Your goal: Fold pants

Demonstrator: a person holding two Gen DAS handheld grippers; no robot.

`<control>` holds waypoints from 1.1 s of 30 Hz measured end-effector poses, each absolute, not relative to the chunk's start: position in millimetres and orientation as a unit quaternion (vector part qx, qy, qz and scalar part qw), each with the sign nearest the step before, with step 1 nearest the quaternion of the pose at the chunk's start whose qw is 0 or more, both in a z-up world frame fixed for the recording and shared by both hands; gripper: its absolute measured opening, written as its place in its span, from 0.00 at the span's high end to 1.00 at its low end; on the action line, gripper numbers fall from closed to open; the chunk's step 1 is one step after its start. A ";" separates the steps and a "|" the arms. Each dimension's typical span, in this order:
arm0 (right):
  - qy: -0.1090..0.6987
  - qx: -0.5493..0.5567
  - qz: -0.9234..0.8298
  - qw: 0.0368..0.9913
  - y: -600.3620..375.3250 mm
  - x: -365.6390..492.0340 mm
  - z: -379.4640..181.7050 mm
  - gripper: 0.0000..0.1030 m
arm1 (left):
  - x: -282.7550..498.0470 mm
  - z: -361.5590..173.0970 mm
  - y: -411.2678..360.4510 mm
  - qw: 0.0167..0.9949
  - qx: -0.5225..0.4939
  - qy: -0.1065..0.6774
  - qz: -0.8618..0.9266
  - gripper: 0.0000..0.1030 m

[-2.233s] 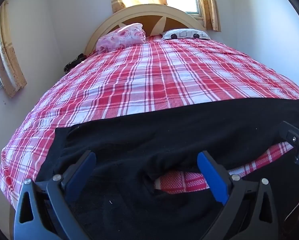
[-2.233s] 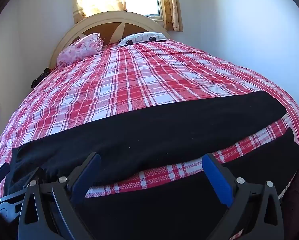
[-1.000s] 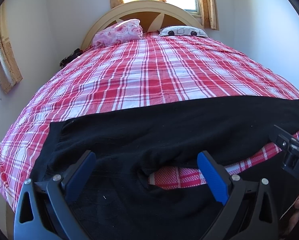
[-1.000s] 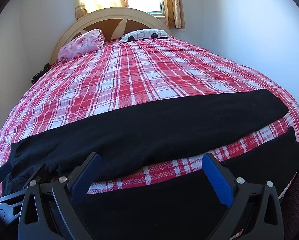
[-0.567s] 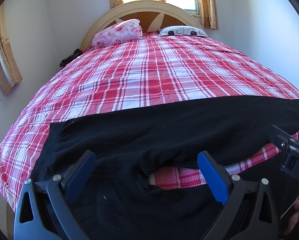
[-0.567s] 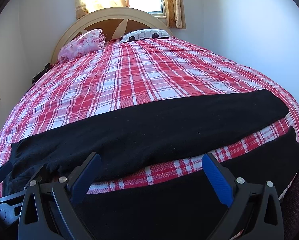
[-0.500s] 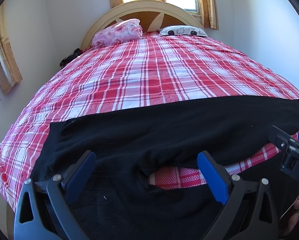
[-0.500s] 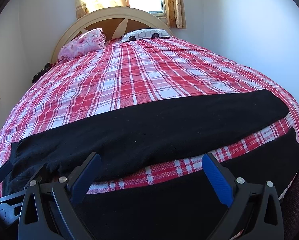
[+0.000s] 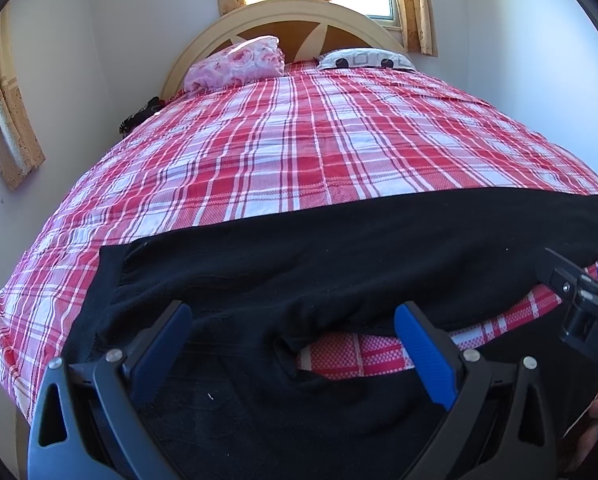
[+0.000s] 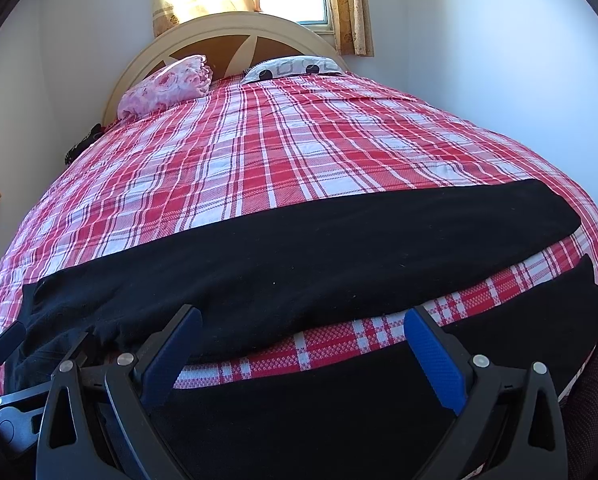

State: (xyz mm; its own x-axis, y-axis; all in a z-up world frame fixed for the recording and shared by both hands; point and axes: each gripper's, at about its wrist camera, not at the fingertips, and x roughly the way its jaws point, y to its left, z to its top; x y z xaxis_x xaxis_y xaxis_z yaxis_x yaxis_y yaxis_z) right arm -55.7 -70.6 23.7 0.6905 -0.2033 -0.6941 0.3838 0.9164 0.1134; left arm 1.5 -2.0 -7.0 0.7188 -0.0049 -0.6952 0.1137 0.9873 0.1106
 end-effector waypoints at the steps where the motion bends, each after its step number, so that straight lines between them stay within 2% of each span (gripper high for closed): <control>1: 0.359 0.126 -0.162 0.911 -70.5 -55.8 23.7 0.01 | 1.3 -7.2 -2.1 0.924 0.074 0.374 -0.032 0.00; 26: 0.366 0.121 -0.160 0.909 -73.6 -47.8 17.4 0.01 | 16.5 -21.8 12.0 0.913 0.078 0.401 -0.015 0.00; 33: 0.362 0.083 -0.051 0.927 -64.6 -23.8 30.2 0.01 | 35.5 -25.8 65.6 0.902 0.089 0.421 0.032 0.00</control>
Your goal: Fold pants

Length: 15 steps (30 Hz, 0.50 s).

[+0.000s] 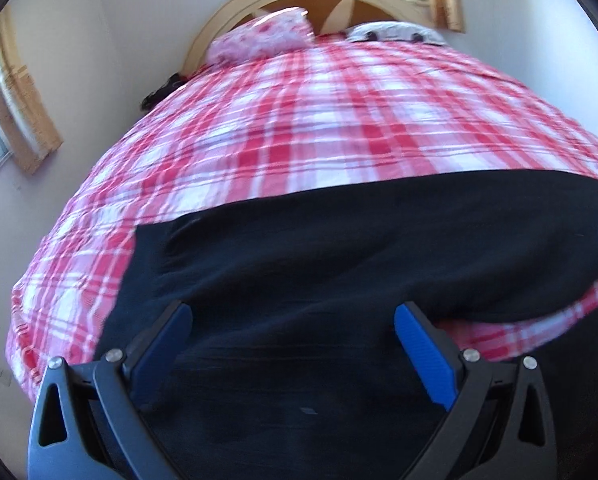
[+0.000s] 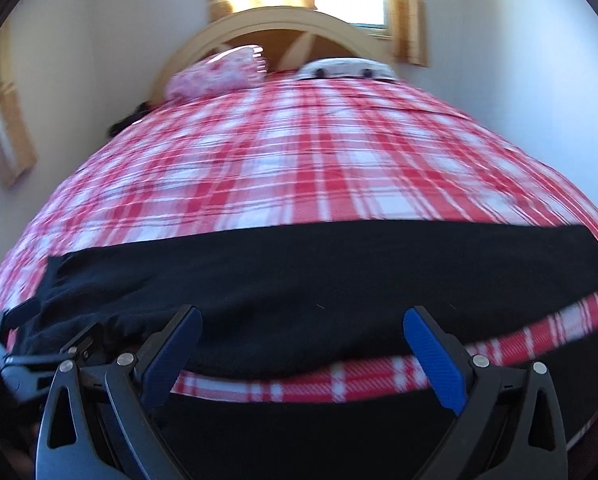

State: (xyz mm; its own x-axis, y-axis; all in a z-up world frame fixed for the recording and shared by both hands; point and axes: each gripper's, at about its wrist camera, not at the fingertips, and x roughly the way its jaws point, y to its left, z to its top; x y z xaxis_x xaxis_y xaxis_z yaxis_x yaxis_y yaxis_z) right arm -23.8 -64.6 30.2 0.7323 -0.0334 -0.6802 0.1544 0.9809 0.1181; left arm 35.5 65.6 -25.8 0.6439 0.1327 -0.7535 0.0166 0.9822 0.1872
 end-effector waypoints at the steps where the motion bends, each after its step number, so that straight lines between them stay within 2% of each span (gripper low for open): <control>1: 0.363 0.074 -0.025 0.928 -62.1 -14.6 33.4 0.01 | 37.9 -26.3 75.4 0.902 0.082 0.423 0.042 0.00; 7: 0.361 0.050 0.140 0.921 -29.0 48.4 51.5 0.04 | 49.5 -28.0 120.0 0.898 0.057 0.428 0.084 0.00; 10: 0.364 0.027 0.202 0.909 12.8 85.5 53.6 0.21 | 53.5 -35.1 134.6 0.892 0.044 0.440 0.091 0.00; 12: 0.382 0.007 0.247 0.890 48.6 114.6 47.6 0.37 | 54.9 -41.0 143.7 0.886 0.031 0.454 0.088 0.00; 15: 0.405 -0.004 0.289 0.867 92.3 146.1 36.3 0.40 | 56.6 -51.8 156.0 0.877 0.016 0.471 0.092 0.03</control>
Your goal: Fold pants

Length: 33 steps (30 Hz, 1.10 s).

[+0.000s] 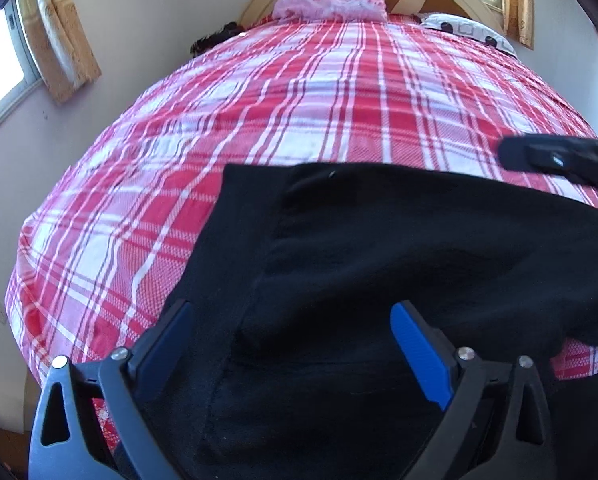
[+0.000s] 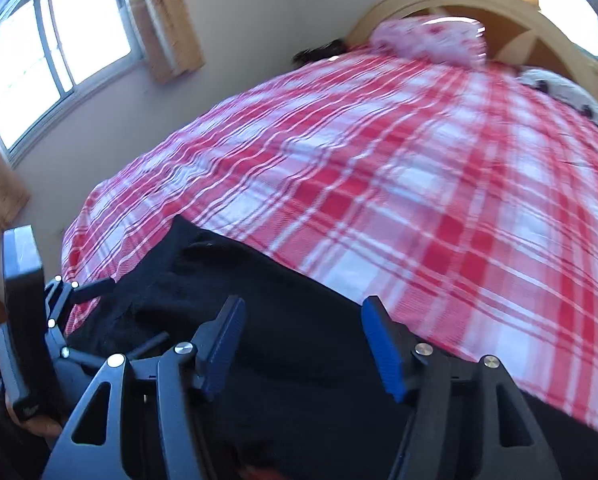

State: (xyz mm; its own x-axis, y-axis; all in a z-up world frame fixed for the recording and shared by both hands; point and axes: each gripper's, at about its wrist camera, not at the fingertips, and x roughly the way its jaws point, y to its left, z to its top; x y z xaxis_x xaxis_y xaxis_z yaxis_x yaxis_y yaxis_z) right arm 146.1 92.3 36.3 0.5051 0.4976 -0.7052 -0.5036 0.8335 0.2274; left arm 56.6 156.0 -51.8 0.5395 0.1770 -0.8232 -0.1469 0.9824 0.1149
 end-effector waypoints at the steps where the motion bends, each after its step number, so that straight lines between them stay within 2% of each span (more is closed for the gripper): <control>1: 0.409 -0.003 0.299 0.862 103.0 152.7 33.7 0.39 | 58.0 -55.9 159.0 0.874 0.014 0.477 0.095 0.03; 9: 0.475 -0.044 0.336 0.812 168.7 204.8 -16.3 0.40 | 62.2 -61.7 172.8 0.876 -0.013 0.478 0.068 0.02; 11: 0.471 -0.066 0.335 0.813 172.1 200.4 -24.1 0.41 | 62.1 -61.5 176.5 0.877 -0.015 0.477 0.065 0.02; 13: 0.446 -0.097 0.338 0.823 177.4 190.4 -24.6 0.63 | 61.1 -60.7 182.9 0.875 -0.023 0.479 0.064 0.02; 14: 0.443 -0.097 0.353 0.818 178.5 185.6 -23.3 0.80 | 59.6 -59.8 186.4 0.874 -0.029 0.481 0.063 0.02; 16: 0.449 -0.091 0.350 0.817 178.2 184.4 -21.4 0.93 | 54.6 -56.1 194.7 0.873 -0.048 0.483 0.054 0.02; 17: 0.451 -0.086 0.346 0.818 175.5 182.2 -18.2 0.96 | 49.9 -52.2 201.1 0.872 -0.067 0.482 0.046 0.02; 22: 0.420 -0.052 0.353 0.834 168.1 153.0 11.8 0.96 | 25.0 -33.3 222.6 0.882 -0.116 0.457 0.021 0.02; 27: 0.364 -0.053 0.375 0.851 171.3 84.3 49.5 0.96 | -4.4 -13.8 228.3 0.890 -0.160 0.427 -0.027 0.01; 33: 0.336 -0.060 0.379 0.860 185.5 20.1 41.4 0.96 | -14.3 -17.9 213.5 0.884 -0.180 0.427 -0.062 0.01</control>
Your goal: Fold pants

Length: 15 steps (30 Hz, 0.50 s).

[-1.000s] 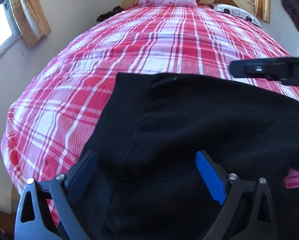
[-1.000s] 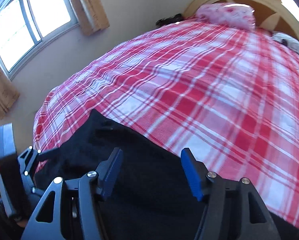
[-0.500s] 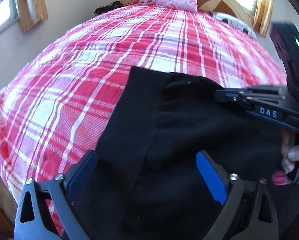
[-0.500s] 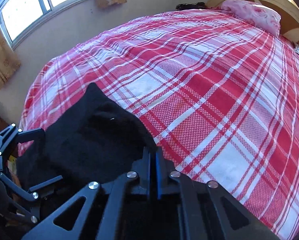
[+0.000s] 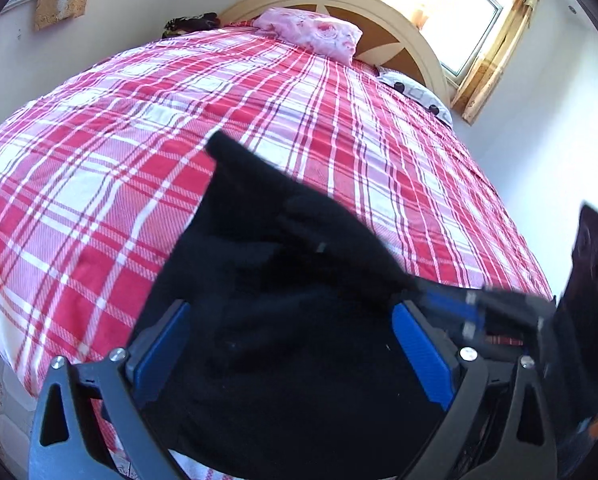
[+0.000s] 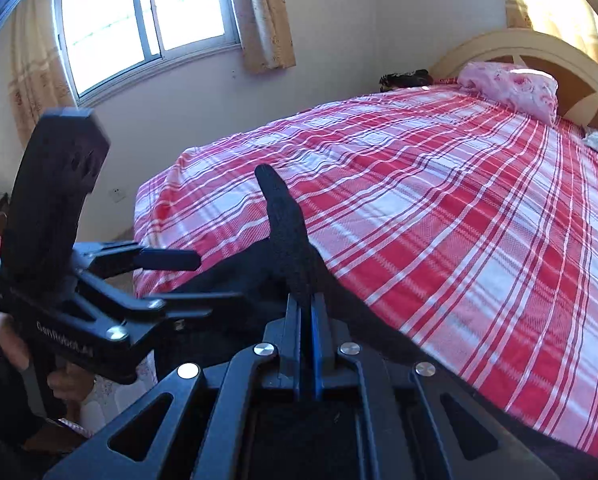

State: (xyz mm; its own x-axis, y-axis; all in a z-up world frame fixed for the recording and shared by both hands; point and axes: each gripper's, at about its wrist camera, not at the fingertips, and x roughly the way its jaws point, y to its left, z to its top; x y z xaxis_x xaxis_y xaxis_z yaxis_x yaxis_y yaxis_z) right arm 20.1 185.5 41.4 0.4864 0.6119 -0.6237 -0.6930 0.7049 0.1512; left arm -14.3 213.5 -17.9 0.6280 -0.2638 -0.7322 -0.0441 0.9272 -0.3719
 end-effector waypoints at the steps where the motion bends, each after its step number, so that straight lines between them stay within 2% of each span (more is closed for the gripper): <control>1: 0.333 -0.059 0.378 0.862 186.6 12.1 37.5 0.96 | -15.3 -20.0 214.7 0.881 -0.188 0.429 -0.062 0.01; 10: 0.320 -0.036 0.353 0.879 190.7 -31.5 -1.6 0.96 | -23.7 -24.5 223.2 0.880 -0.222 0.416 -0.063 0.01; 12: 0.314 -0.033 0.354 0.880 192.1 -37.0 -1.7 0.96 | -21.1 -30.6 221.9 0.875 -0.235 0.418 -0.060 0.04; 15: 0.305 -0.023 0.366 0.879 193.4 -44.5 1.6 0.96 | -18.0 -36.7 225.9 0.874 -0.261 0.407 -0.046 0.17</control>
State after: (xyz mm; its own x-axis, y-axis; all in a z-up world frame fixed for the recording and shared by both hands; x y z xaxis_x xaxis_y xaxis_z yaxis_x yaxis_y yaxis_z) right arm -44.5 193.4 1.6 0.5459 0.6289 -0.5536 -0.6568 0.7314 0.1832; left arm -18.0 225.9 -36.7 0.6645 -0.2934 -0.6872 -0.1318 0.8593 -0.4943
